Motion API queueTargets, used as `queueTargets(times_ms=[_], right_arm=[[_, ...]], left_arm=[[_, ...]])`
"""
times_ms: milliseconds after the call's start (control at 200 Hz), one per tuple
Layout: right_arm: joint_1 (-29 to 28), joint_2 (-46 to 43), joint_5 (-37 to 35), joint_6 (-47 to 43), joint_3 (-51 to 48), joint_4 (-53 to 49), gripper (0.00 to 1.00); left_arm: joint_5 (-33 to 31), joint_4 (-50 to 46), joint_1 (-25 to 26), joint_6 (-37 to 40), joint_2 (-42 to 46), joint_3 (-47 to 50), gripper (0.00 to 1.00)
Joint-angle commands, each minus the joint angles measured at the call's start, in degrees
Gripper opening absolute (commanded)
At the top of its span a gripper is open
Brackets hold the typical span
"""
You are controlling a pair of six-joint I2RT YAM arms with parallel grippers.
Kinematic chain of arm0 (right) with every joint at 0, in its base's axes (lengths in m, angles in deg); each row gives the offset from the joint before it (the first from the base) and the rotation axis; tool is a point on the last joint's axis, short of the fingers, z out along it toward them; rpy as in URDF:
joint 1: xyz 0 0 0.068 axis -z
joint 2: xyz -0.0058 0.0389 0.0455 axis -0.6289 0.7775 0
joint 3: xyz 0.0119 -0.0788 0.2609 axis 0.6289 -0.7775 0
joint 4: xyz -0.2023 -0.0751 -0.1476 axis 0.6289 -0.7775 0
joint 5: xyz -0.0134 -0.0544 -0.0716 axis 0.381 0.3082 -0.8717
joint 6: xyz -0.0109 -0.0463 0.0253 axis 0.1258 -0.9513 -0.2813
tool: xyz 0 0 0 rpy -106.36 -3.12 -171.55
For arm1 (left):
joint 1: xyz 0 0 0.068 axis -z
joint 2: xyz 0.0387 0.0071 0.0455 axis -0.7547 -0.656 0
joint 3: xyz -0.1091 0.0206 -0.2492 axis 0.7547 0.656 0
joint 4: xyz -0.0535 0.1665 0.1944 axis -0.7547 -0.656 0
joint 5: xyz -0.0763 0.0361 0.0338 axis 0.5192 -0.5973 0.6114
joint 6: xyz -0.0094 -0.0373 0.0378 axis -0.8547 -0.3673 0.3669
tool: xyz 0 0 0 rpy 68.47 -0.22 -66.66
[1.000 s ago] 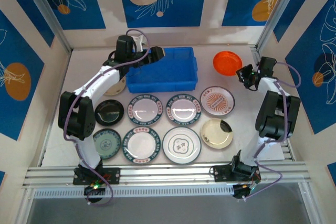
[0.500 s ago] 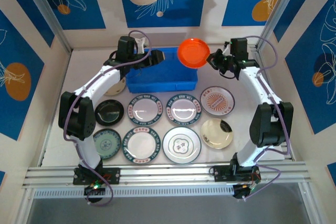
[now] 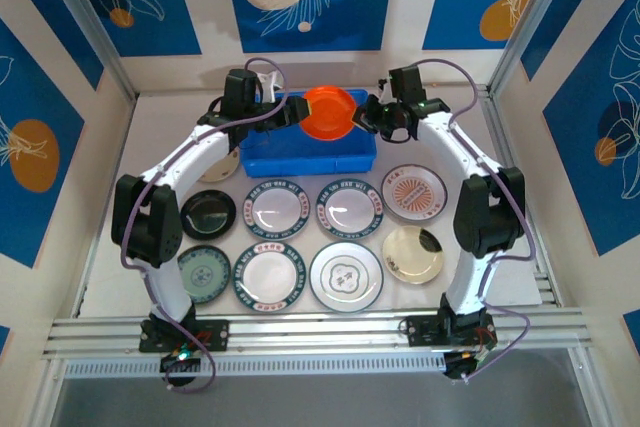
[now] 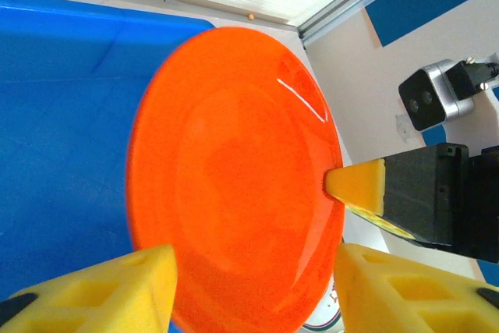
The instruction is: Place the plates into the plastic bin on the countertop
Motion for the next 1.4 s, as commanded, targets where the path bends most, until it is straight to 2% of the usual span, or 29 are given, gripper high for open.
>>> queueTargets(times_ms=[0, 160, 385, 705, 1056, 1391], right_arm=[[-0.4, 1.5, 3.0, -0.8, 5.2, 0.1, 0.00], [-1.9, 5.7, 2.6, -1.8, 11.4, -3.1, 0.00], [-4.2, 15.8, -0.5, -3.2, 23.3, -9.0, 0.00], [-8.7, 33.9, -2.2, -3.9, 46.9, -19.9, 0.00], [-10.0, 42.8, -2.1, -3.1, 52.9, -21.5, 0.00], [-10.5, 48.4, -0.8, -2.4, 56.2, -21.5, 0.00]], left_arm=[[1.0, 0.1, 0.3, 0.7, 0.2, 0.0, 0.51], [-0.1, 0.0, -0.5, 1.2, 1.6, 1.8, 0.49], [-1.5, -2.1, -1.3, 3.5, 6.6, 3.6, 0.57], [-0.9, -5.8, -4.5, 5.0, 11.0, 4.7, 0.60], [-0.4, -5.1, -8.1, 5.4, 13.7, 9.2, 0.63], [-0.2, -3.9, -8.9, 5.3, 13.7, 12.0, 0.66]])
